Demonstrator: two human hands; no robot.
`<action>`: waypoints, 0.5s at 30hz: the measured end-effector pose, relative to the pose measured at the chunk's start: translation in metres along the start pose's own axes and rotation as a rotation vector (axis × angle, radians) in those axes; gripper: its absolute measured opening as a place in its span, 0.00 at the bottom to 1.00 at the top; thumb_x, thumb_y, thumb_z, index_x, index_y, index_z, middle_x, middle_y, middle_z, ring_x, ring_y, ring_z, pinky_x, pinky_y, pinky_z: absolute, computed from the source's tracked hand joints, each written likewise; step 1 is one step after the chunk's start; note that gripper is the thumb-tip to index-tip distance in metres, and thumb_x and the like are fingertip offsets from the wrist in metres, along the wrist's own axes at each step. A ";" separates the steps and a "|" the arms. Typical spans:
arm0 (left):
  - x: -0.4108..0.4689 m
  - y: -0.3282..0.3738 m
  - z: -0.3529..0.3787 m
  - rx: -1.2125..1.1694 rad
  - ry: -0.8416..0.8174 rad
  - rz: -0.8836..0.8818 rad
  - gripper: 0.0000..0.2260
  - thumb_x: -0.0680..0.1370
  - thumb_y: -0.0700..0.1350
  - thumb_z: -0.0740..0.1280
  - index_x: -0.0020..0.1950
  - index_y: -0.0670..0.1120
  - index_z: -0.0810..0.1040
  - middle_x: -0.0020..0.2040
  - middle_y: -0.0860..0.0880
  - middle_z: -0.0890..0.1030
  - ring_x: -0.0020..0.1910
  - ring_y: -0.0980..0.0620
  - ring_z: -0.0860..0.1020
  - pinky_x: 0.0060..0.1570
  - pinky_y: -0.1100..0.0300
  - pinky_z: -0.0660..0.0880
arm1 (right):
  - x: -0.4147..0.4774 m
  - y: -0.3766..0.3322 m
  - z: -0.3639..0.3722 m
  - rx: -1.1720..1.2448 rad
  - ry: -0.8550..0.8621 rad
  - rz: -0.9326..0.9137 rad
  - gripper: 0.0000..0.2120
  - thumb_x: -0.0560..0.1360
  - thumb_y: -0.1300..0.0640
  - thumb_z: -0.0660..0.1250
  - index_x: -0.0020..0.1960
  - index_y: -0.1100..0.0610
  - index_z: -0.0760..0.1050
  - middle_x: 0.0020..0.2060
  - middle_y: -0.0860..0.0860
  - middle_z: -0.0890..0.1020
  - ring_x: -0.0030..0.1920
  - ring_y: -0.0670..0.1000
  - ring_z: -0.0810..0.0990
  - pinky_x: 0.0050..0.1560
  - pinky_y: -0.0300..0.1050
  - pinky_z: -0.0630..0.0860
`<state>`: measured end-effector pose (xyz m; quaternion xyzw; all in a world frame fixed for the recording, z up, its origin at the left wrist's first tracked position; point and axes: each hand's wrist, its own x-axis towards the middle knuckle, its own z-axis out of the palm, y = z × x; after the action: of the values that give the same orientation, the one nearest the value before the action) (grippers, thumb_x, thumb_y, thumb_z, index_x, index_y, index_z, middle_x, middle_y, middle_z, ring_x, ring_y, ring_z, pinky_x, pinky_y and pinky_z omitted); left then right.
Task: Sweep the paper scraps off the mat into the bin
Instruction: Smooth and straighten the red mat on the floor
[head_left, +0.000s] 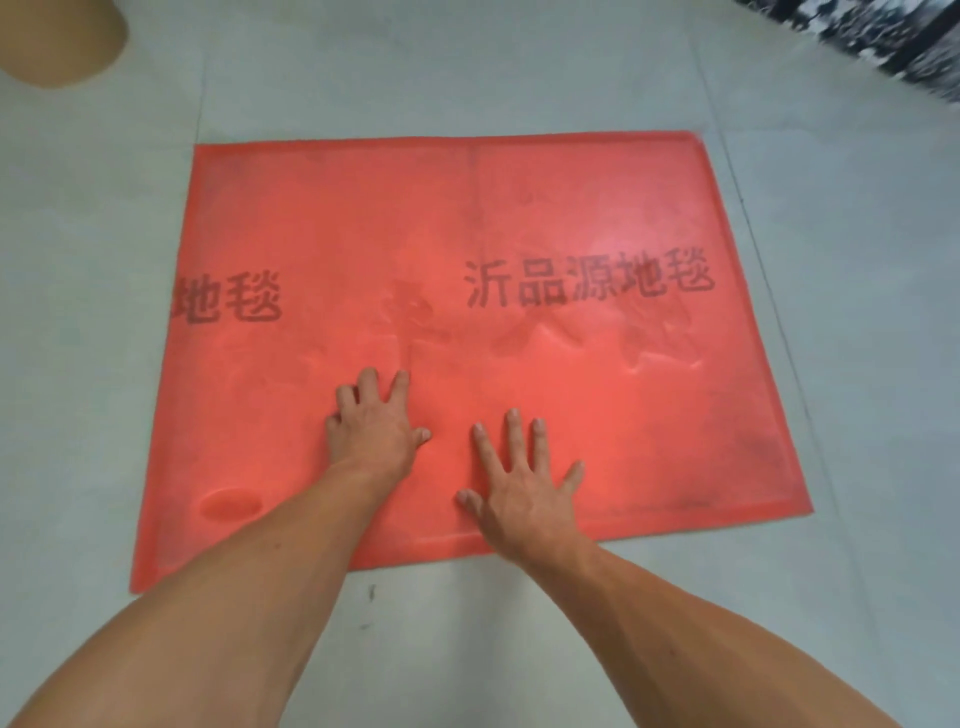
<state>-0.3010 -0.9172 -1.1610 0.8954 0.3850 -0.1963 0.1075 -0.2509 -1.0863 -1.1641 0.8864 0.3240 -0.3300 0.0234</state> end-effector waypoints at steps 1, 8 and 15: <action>0.000 0.000 -0.001 0.002 -0.010 0.006 0.36 0.74 0.61 0.67 0.78 0.55 0.56 0.74 0.45 0.59 0.69 0.42 0.61 0.63 0.46 0.67 | -0.001 0.001 0.002 -0.011 -0.004 0.001 0.36 0.77 0.34 0.53 0.77 0.39 0.36 0.76 0.47 0.31 0.76 0.57 0.30 0.65 0.78 0.42; -0.053 0.000 0.026 0.002 0.029 0.112 0.33 0.79 0.58 0.59 0.80 0.51 0.52 0.81 0.45 0.49 0.77 0.44 0.53 0.70 0.47 0.61 | 0.002 0.001 0.012 -0.022 0.032 -0.003 0.36 0.77 0.34 0.52 0.77 0.39 0.35 0.76 0.48 0.31 0.76 0.57 0.31 0.65 0.79 0.42; -0.098 -0.003 0.063 0.025 -0.109 0.114 0.34 0.79 0.65 0.52 0.78 0.59 0.38 0.80 0.51 0.36 0.78 0.45 0.38 0.74 0.40 0.47 | -0.001 0.007 0.013 0.000 0.049 -0.041 0.38 0.76 0.32 0.54 0.77 0.39 0.36 0.76 0.49 0.31 0.76 0.57 0.30 0.65 0.78 0.43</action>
<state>-0.3813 -0.9997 -1.1752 0.9050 0.3245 -0.2433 0.1283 -0.2545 -1.0962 -1.1744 0.8873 0.3427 -0.3084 0.0083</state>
